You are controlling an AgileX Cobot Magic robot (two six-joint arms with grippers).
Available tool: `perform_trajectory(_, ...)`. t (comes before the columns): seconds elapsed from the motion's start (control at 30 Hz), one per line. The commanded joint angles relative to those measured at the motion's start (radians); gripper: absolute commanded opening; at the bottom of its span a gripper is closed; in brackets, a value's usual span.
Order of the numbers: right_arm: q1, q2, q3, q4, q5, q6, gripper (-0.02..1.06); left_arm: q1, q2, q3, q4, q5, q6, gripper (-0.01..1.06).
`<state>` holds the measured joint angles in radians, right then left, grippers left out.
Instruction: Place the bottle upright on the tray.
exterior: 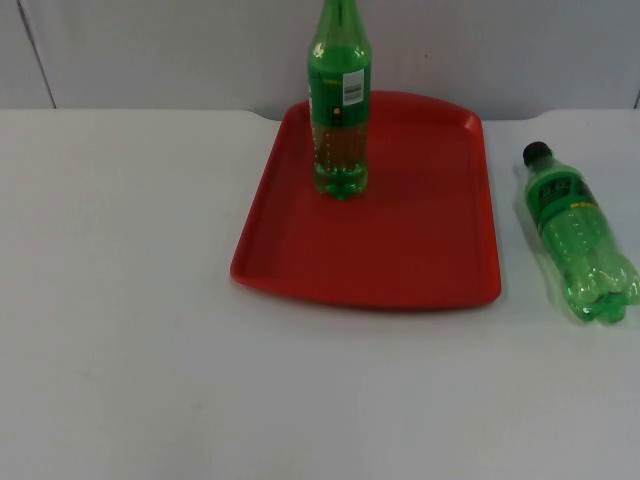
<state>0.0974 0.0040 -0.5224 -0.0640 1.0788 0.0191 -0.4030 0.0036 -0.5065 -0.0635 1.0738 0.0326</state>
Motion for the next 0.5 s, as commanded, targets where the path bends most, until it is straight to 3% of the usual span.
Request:
perform_trajectory(0.0,-0.006,-0.004,0.006,-0.004,-0.003,-0.009,1.05,-0.003,-0.004,0.010,0.005,-0.003,-0.008,1.05)
perform_trajectory(0.47,-0.006,-0.004,0.006,-0.004,-0.003,-0.009,1.05,-0.003,-0.004,0.012,0.005,0.001,-0.008,1.05)
